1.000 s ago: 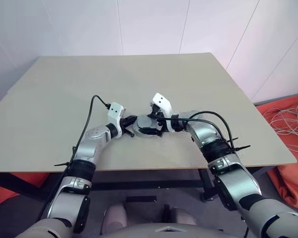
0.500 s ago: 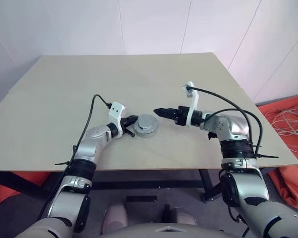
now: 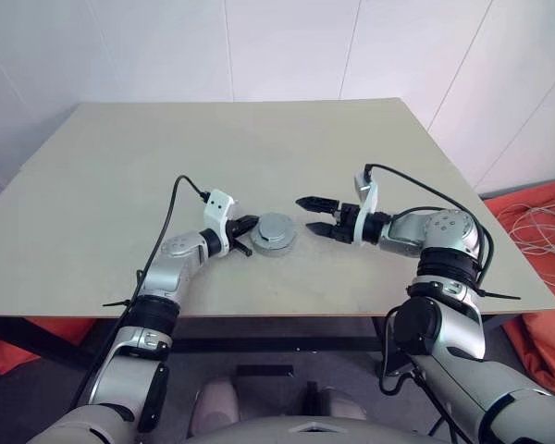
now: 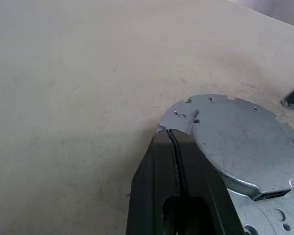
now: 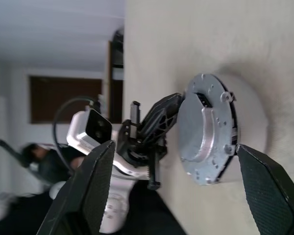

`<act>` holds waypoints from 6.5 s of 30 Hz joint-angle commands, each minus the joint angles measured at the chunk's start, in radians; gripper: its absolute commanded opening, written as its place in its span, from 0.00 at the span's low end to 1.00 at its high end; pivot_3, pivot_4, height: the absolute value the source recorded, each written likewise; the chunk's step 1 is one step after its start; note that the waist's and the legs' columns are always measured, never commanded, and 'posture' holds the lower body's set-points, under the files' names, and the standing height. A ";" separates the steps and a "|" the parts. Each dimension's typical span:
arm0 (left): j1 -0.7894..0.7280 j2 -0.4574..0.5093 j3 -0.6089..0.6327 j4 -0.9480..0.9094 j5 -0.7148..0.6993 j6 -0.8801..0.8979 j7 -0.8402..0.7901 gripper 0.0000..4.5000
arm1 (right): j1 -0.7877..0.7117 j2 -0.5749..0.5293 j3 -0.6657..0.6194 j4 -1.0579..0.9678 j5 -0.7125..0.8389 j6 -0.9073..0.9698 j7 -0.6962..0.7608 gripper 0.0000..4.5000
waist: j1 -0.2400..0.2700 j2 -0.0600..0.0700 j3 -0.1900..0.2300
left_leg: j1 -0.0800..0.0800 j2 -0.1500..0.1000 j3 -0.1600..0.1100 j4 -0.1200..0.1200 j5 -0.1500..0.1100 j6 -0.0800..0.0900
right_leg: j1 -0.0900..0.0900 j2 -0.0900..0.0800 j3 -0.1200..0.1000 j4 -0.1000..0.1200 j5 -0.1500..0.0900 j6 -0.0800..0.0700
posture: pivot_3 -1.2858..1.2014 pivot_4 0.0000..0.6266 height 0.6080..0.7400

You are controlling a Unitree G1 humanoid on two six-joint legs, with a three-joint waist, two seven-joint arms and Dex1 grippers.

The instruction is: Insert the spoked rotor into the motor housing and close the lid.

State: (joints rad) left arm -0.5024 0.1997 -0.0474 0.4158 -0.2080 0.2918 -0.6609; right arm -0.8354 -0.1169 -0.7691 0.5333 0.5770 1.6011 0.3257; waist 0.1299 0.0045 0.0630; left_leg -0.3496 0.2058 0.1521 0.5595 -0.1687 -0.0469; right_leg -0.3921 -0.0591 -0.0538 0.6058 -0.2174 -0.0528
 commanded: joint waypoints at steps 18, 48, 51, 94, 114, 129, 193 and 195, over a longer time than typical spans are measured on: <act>-0.010 -0.004 -0.015 -0.001 0.008 0.008 -0.019 0.00 | 0.000 0.119 -0.139 0.012 -0.003 -0.003 -0.217 0.99 | 0.001 0.002 0.001 | -0.001 0.000 0.000 -0.001 0.001 -0.001 | -0.002 0.000 0.000 0.000 -0.001 0.002 | 0.52 0.00 1.00; -0.029 -0.086 0.188 -0.092 -0.154 0.195 0.166 0.00 | 0.020 0.137 -0.188 -0.043 0.081 -0.003 -0.173 0.26 | 0.002 0.003 0.001 | -0.002 0.000 0.001 -0.002 0.001 -0.002 | -0.004 0.000 0.000 0.001 0.000 0.000 | 0.52 0.00 1.00; -0.032 -0.081 0.291 -0.123 -0.260 0.280 0.201 0.00 | 0.017 0.131 -0.185 -0.044 0.080 0.001 -0.169 0.26 | -0.001 0.003 0.002 | -0.006 0.000 0.001 -0.002 0.001 -0.002 | -0.008 0.001 0.000 0.001 0.002 -0.003 | 0.52 0.00 1.00; 0.153 -0.075 0.573 -0.335 -1.118 0.806 0.271 1.00 | 0.034 0.104 0.102 -0.131 0.572 0.013 -0.247 0.26 | 0.005 0.004 0.002 | -0.014 0.000 -0.001 0.003 0.001 -0.002 | -0.012 0.002 -0.001 0.001 0.003 0.002 | 0.52 0.00 1.00; 0.184 -0.064 0.493 -0.350 -1.149 0.823 0.285 0.39 | 0.047 0.092 0.131 -0.121 0.717 0.013 -0.358 0.26 | 0.001 0.004 0.002 | -0.015 0.000 -0.002 0.006 0.002 -0.003 | -0.012 0.002 -0.001 0.002 0.005 0.009 | 0.52 0.00 1.00; 0.180 -0.065 0.477 -0.352 -1.161 0.819 0.282 0.28 | 0.067 0.078 0.186 -0.139 0.777 0.013 -0.360 0.26 | 0.000 0.004 0.002 | -0.016 0.000 -0.002 0.011 0.001 -0.002 | -0.011 0.001 -0.001 0.003 0.006 0.012 | 0.52 0.00 1.00; -0.098 -0.068 0.878 0.055 -1.012 -0.069 0.746 0.28 | 0.137 -0.039 0.311 -0.214 0.495 -0.159 -0.229 1.00 | 0.005 -0.006 0.001 | -0.018 0.000 -0.003 0.019 0.001 -0.002 | -0.008 0.001 -0.001 0.003 0.012 0.016 | 0.52 0.00 1.00; -0.096 -0.071 0.875 0.057 -1.006 -0.072 0.754 0.28 | 0.136 -0.036 0.312 -0.216 0.494 -0.154 -0.227 1.00 | 0.005 -0.006 0.001 | -0.018 0.000 -0.004 0.019 0.001 -0.002 | -0.008 0.001 -0.001 0.003 0.012 0.015 | 0.52 0.00 1.00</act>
State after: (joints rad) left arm -0.5577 0.1079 0.8320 0.5074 -1.2170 0.2345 0.1027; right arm -0.6797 -0.1549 -0.4576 0.3619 1.0605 1.4408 0.0855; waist 0.1351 -0.0018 0.0637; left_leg -0.3675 0.2062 0.1486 0.5786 -0.1673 -0.0492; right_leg -0.4000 -0.0583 -0.0548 0.6087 -0.2051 -0.0375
